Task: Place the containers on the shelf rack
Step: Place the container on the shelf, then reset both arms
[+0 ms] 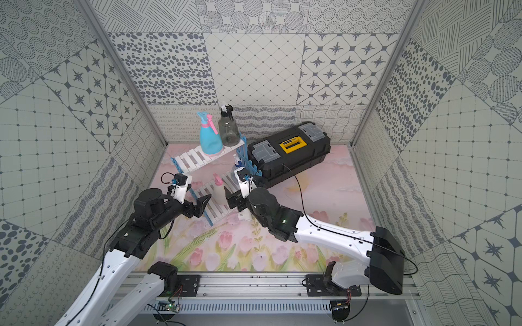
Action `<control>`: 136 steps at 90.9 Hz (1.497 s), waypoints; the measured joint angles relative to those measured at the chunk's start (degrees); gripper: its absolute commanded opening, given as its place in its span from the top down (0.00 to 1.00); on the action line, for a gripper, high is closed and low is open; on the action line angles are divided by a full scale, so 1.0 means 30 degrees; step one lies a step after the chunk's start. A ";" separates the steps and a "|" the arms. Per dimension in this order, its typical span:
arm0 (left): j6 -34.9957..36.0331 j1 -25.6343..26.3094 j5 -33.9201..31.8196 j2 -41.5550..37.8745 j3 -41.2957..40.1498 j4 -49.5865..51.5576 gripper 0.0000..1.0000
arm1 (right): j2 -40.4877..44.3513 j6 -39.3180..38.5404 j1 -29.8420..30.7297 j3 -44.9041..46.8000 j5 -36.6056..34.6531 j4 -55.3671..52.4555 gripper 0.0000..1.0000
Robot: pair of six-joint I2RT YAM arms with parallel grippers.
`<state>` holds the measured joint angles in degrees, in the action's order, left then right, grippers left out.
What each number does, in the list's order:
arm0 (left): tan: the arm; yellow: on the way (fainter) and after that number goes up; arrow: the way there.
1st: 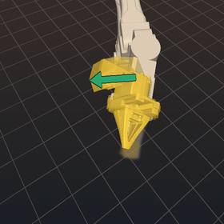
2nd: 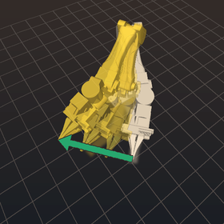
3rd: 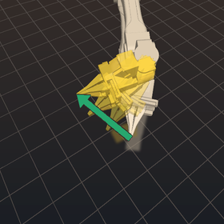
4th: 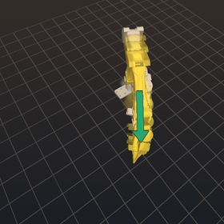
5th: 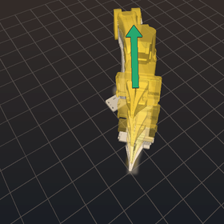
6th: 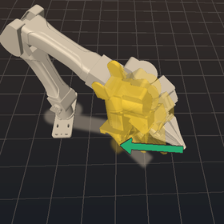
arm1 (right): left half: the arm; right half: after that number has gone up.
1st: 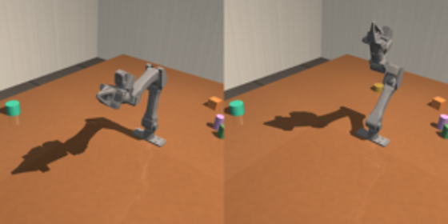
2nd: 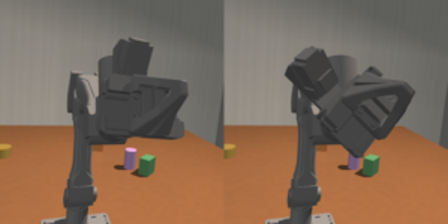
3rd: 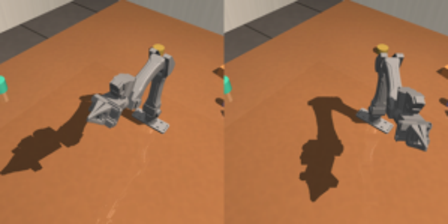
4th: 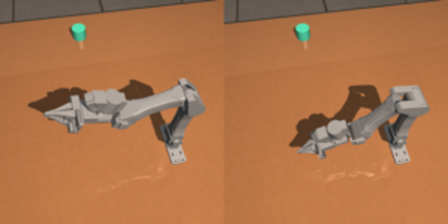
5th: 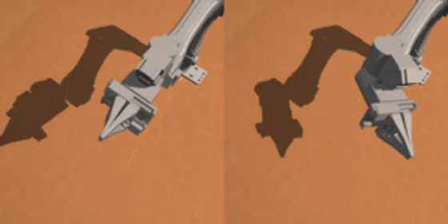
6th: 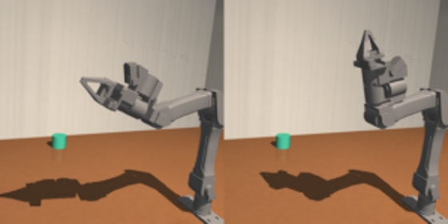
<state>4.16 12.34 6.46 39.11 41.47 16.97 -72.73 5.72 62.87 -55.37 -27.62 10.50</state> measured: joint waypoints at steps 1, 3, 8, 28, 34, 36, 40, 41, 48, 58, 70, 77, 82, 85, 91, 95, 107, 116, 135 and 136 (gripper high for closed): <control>-0.0036 -0.0058 -0.0051 -0.0051 -0.0036 -0.0044 0.01 | 0.0255 0.0007 0.0000 0.0124 -0.0044 0.0000 0.03; -0.0131 -0.0182 -0.0146 -0.0146 -0.0117 -0.0117 0.01 | 0.0838 0.0007 -0.0007 0.0364 -0.0240 -0.0044 0.03; -0.0379 -0.0474 -0.0452 -0.0328 -0.0291 -0.0306 0.01 | 0.2244 -0.0029 -0.0117 0.0969 -0.0801 -0.0284 0.03; -0.1792 -0.1494 -0.2419 -0.0962 -0.1078 -0.1086 0.01 | 0.7548 0.0277 -0.2827 0.3242 -0.2193 -0.2703 0.03; -0.2463 -0.1872 -0.3184 -0.1239 -0.1581 -0.1435 0.01 | 0.9114 0.0648 -0.4619 0.3789 -0.1989 -0.3774 0.03; -0.2703 -0.2004 -0.3417 -0.1326 -0.1778 -0.1523 0.01 | 0.9588 0.0845 -0.5195 0.3934 -0.1872 -0.4138 0.03; -0.3133 -0.2251 -0.3832 -0.1450 -0.2135 -0.1727 0.01 | 1.0433 0.1188 -0.6776 0.4153 -0.1523 -0.4852 0.03; -0.3279 -0.2317 -0.3993 -0.1479 -0.2244 -0.1814 0.01 | 1.0586 0.1311 -0.7147 0.4182 -0.1319 -0.5005 0.03; -0.4087 -0.2841 -0.4779 -0.1428 -0.2922 -0.2215 0.01 | 1.1468 0.1945 -0.9981 0.4408 -0.0452 -0.6171 0.03; -0.5158 -0.3468 -0.5850 -0.1035 -0.3759 -0.2630 0.01 | 1.1744 0.2572 -1.3376 0.4568 0.1370 -0.7410 0.03; -0.6419 -0.4262 -0.7074 -0.0561 -0.4947 -0.3599 0.01 | 1.1329 0.3461 -1.6844 0.5217 0.3891 -0.8408 0.03; -0.6951 -0.4575 -0.7490 -0.0372 -0.5712 -0.4320 0.01 | 1.0892 0.3942 -1.8433 0.5603 0.5340 -0.8728 0.03; -0.7300 -0.4779 -0.7730 -0.0168 -0.6375 -0.4954 0.01 | 1.0389 0.4175 -1.9285 0.5909 0.6003 -0.8765 0.03; -0.7410 -0.4852 -0.7803 -0.0036 -0.6717 -0.5311 0.01 | 1.0091 0.4313 -1.9628 0.6164 0.6331 -0.8772 0.03; -0.7672 -0.4969 -0.7956 0.0321 -0.7512 -0.6105 0.01 | 0.9704 0.4401 -2.0116 0.6703 0.6936 -0.8757 0.03; -0.7766 -0.5027 -0.7992 0.0612 -0.8029 -0.6776 0.01 | 0.9537 0.4415 -2.0436 0.7053 0.7213 -0.8721 0.03; -0.7737 -0.5085 -0.7839 0.2178 -0.9355 -0.9049 0.01 | 0.9056 0.4415 -2.1354 0.8051 0.7781 -0.8072 0.03; -0.7395 -0.5100 -0.7235 0.3920 -0.9974 -1.1023 0.01 | 0.8553 0.4408 -2.1901 0.8881 0.8000 -0.7125 0.03; -0.6426 -0.5144 -0.5297 0.9398 -1.0797 -1.6997 0.01 | 0.7446 0.4167 -2.2170 1.0812 0.8276 -0.4044 0.03; -0.6346 -0.5144 -0.5166 0.9704 -1.0819 -1.7325 0.01 | 0.7395 0.4131 -2.2170 1.0921 0.8284 -0.3832 0.03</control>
<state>-14.87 -3.09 -9.04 68.23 9.02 -35.00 -50.54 18.11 -3.64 -22.61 -2.76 -0.99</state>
